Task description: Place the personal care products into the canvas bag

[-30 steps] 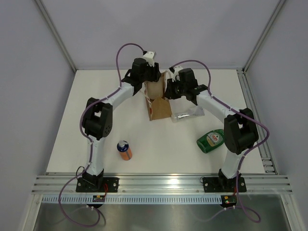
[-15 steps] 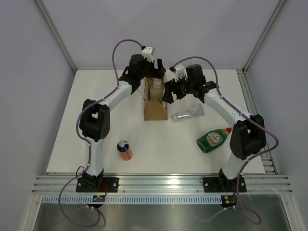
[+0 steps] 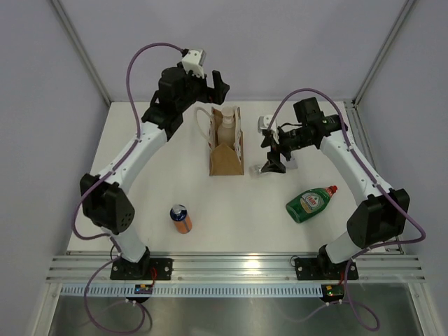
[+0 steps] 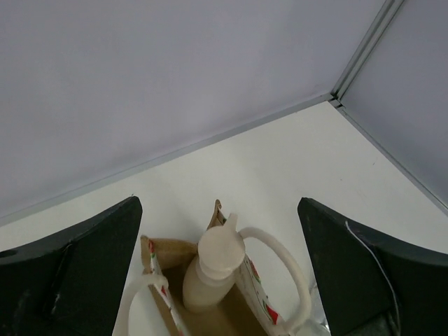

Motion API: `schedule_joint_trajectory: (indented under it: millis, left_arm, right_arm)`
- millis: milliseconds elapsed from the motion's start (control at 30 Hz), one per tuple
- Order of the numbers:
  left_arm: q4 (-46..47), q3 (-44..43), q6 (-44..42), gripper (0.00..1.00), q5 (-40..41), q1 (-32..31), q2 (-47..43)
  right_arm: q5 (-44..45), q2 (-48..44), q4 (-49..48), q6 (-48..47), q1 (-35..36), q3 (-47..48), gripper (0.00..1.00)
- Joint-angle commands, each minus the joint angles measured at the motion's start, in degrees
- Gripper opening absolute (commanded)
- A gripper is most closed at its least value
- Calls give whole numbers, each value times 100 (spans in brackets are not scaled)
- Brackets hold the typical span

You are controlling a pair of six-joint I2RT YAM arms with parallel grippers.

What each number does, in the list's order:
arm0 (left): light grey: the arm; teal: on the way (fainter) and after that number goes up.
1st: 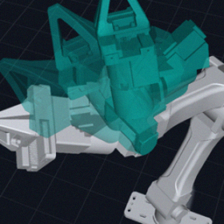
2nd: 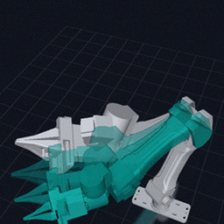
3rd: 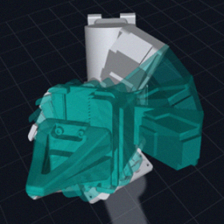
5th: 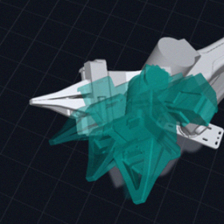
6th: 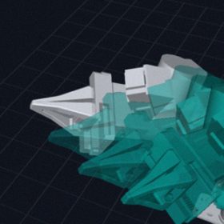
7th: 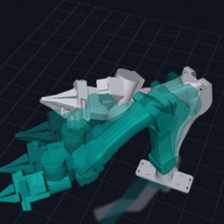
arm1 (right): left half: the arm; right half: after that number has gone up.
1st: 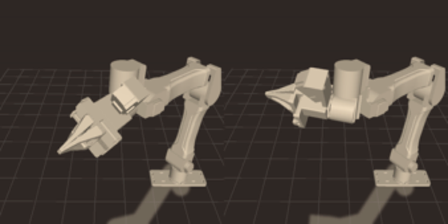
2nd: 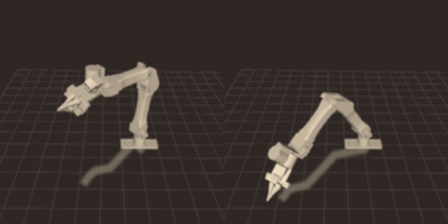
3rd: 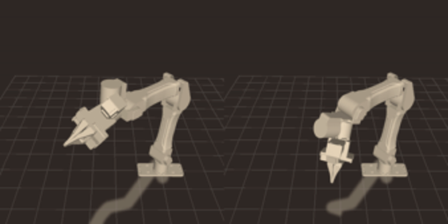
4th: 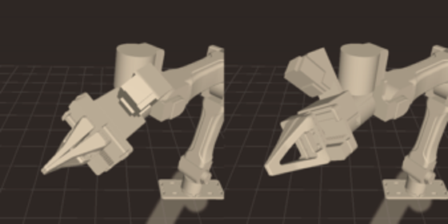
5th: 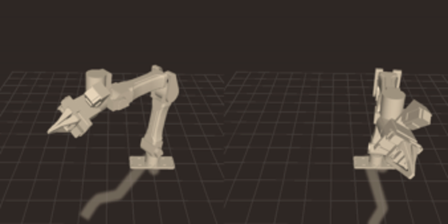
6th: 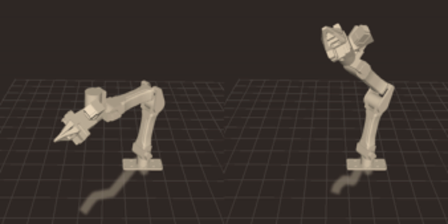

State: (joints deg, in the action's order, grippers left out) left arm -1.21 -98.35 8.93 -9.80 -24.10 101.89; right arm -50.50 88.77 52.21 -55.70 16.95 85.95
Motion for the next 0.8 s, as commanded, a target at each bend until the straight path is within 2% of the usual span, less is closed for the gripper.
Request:
schedule_joint_trajectory:
  millis: [0, 67, 200, 367, 400, 533, 600, 767]
  left_arm:
    - [-361, 534, -224, 99, 530, 28, -1195]
    - [-625, 1105, -234, 99, 716, 37, -1643]
    - [-1441, 1984, 3, 99, 1462, 37, -2995]
    - [-1802, 3485, 363, 99, 1937, 54, -4517]
    - [-1864, 3645, 425, 99, 1973, 63, -4981]
    - [-2286, 4279, 855, 99, 2202, 63, -5940]
    - [-2601, 4585, 1128, 99, 2307, 63, -6223]
    - [-3200, 5053, 1628, 99, 2562, 63, -6979]
  right_arm:
    - [405, 210, 1459, -2567, 10, -149, 99]
    - [881, 307, 1372, -2832, 10, -280, 100]
    - [1542, 561, 583, -2771, 54, -553, 100]
    - [2263, 1044, -87, -2517, 168, -510, 100]
    - [2290, 1089, -157, -2472, 160, -475, 100]
    - [2518, 1317, -544, -2410, 229, -570, 99]
    - [2922, 1554, -790, -2480, 379, -623, 99]
    - [3134, 2020, -1194, -2446, 546, -615, 99]
